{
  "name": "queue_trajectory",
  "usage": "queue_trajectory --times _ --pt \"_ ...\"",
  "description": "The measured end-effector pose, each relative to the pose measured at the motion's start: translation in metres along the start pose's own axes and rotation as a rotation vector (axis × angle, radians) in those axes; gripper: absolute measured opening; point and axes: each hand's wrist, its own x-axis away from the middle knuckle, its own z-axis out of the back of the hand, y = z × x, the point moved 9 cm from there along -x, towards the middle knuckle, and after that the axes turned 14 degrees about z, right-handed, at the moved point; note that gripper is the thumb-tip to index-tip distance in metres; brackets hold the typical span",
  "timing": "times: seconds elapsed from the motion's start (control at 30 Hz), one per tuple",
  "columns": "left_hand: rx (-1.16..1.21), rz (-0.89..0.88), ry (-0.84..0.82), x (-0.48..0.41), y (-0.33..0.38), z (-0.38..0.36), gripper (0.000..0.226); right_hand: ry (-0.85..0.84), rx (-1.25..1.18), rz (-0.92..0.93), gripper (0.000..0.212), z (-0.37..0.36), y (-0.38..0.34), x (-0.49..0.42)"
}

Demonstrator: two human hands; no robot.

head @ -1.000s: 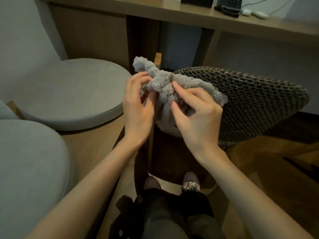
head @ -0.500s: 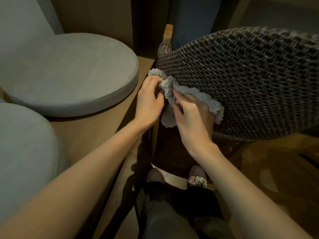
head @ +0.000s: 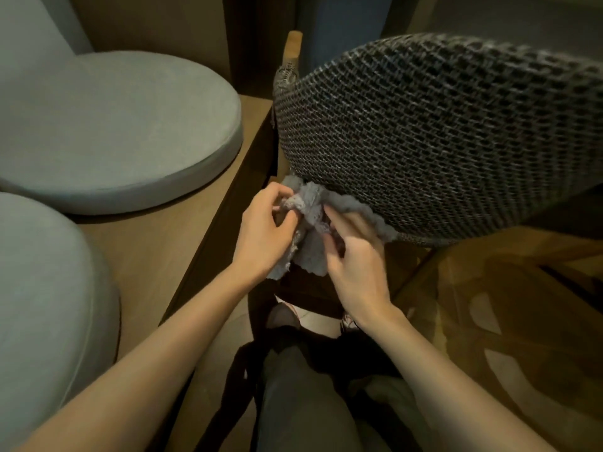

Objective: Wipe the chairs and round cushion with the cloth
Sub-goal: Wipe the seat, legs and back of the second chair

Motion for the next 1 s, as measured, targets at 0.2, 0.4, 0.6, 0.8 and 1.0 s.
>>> queue_trajectory --times 0.2,0.4,0.6,0.8,1.0 --pt "0.110 -0.148 0.081 0.067 0.084 -0.015 0.010 0.428 0.038 -0.020 0.035 0.093 -0.012 0.041" --pt "0.188 -0.465 0.202 0.118 0.180 -0.045 0.018 0.735 0.089 0.110 0.037 0.200 -0.015 0.062" --pt "0.292 -0.372 0.463 0.118 0.211 -0.069 0.019 0.689 0.251 0.062 0.023 0.242 0.016 0.033" --pt "0.106 -0.418 0.515 0.098 0.202 -0.087 0.022 0.607 0.297 0.091 0.037 0.229 0.041 0.014" --pt "0.097 -0.348 0.457 0.091 0.170 -0.109 0.022 0.486 0.236 0.067 0.033 0.197 0.068 0.021"
